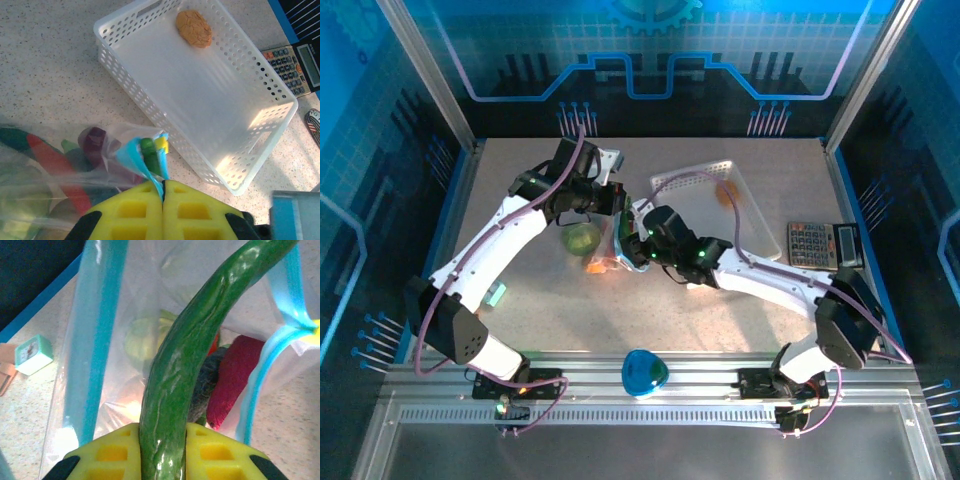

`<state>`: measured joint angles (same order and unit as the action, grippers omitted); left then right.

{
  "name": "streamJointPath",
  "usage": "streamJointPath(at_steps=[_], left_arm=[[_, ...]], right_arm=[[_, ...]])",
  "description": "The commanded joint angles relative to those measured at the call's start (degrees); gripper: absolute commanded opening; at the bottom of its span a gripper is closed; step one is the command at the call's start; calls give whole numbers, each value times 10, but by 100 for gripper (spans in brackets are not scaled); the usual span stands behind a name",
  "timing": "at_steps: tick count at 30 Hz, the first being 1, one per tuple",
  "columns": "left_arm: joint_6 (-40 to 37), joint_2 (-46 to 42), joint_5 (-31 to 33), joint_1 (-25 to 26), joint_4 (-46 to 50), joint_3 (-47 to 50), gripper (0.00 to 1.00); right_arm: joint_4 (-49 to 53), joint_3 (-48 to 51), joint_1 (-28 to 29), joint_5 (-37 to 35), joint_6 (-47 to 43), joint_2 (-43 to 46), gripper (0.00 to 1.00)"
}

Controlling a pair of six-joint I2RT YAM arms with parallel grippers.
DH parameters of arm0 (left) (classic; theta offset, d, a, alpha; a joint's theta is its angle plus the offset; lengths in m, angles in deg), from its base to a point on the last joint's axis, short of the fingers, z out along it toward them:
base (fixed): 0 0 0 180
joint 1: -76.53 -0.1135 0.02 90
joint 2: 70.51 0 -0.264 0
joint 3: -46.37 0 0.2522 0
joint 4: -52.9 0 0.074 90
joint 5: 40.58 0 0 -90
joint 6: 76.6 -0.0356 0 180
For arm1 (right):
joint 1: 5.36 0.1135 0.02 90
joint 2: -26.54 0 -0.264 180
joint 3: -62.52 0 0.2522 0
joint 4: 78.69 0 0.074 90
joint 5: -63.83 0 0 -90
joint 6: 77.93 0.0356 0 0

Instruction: Place the food in the zip-top bag and seal the zipper

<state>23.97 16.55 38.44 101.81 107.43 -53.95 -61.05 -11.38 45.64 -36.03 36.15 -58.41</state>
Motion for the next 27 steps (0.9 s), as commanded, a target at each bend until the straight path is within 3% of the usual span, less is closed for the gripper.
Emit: streamJointPath(at_steps=[1,9,17,22,27], left_arm=[[-5,-13,-7,-4,-9,-22,1],[-5,-15,-11,-4,-8,-21,1],[-6,-25,-11,-4,-10,-3,1],[-11,-27,-11,-4,-7,1,1],[-13,-30,-13,-4,-11,10,1]], right_arm=[[-33,31,9,-45,-25,51,11],[-29,32,-3,-39,-64,88,15],[11,3,-59,75,-72,119,17],[169,-92,-127,230,-73,132,17],[361,-190,-154,346,-93,99,20]])
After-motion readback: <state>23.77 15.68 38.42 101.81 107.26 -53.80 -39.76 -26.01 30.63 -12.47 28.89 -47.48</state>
